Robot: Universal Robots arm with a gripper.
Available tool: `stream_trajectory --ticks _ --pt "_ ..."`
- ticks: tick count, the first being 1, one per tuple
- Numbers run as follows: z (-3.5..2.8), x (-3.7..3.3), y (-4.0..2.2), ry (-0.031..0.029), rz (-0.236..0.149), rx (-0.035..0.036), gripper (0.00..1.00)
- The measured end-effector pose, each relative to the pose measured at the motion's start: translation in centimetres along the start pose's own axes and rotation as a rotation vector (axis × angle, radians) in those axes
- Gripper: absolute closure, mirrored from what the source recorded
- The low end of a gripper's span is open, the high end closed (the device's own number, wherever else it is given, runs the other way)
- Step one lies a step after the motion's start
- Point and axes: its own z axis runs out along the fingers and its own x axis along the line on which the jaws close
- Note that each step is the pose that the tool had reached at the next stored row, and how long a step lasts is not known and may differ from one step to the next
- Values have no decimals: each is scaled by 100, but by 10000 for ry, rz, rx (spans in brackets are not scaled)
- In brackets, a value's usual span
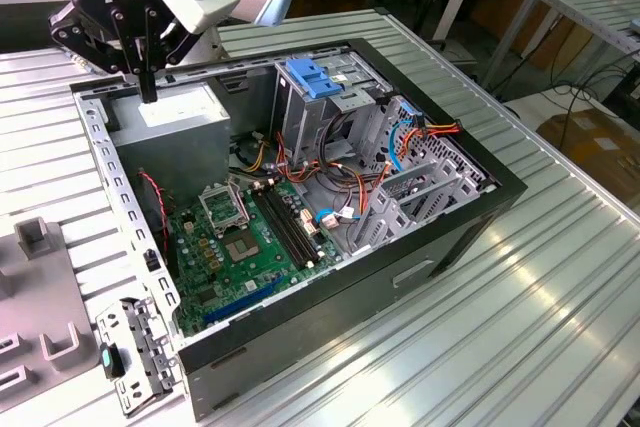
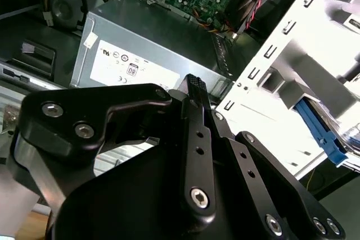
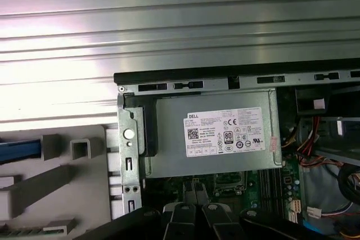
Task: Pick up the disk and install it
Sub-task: 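Reach for the disk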
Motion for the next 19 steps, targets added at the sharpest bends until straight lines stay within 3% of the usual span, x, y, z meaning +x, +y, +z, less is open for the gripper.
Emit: stream_trajectory --ticks 3,13,19 --pt "-1 90 10 -1 1 -1 89" --pt "-3 290 77 0 0 0 89" --pt "-8 486 77 0 0 0 89"
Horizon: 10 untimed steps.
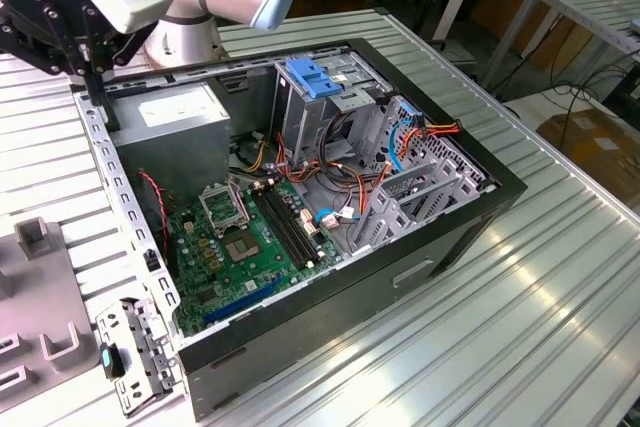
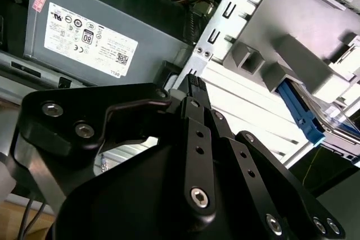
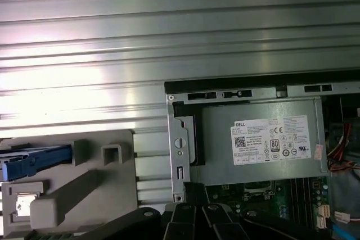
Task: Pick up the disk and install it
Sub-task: 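Reach for the disk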
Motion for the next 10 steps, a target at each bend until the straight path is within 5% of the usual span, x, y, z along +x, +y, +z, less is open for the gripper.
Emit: stream_trajectory --ticks 10 --pt "-7 278 0 0 2 0 89"
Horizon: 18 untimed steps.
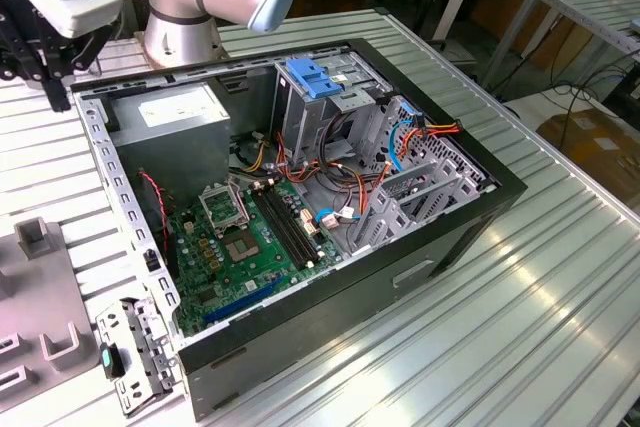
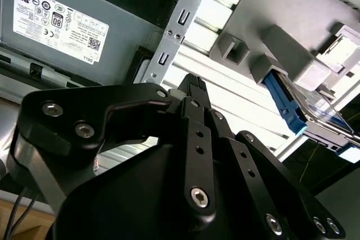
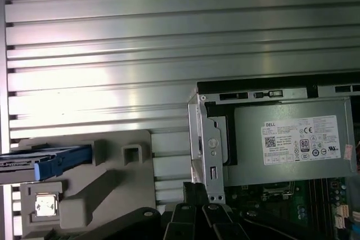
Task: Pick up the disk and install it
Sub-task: 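Reach for the disk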
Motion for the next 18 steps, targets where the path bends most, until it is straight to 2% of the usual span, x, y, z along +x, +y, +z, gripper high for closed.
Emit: stream_trajectory --ticks 9,11,18 --pt "-7 273 0 0 -1 0 89" --pt "-9 374 0 -1 0 0 89" --pt "-15 627 -1 -1 0 -1 89"
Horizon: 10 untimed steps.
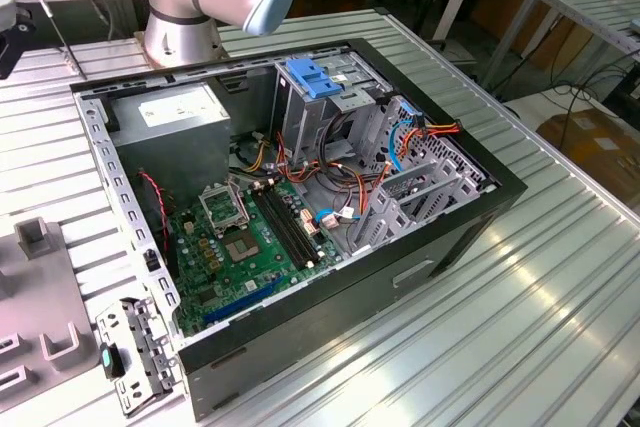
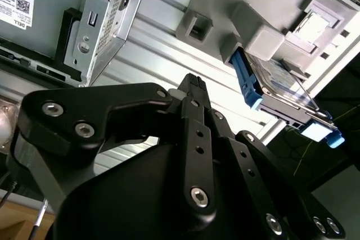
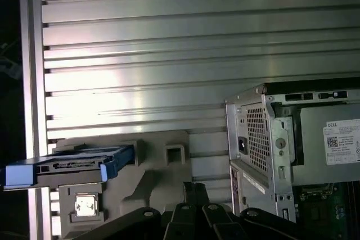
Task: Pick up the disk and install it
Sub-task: 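Reach for the disk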
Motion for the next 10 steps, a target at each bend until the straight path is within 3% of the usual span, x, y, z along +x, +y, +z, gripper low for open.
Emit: stream_trajectory --ticks 1,10 --pt "-2 76 -1 1 -1 1 89" --pt "-9 337 -2 1 -1 1 89"
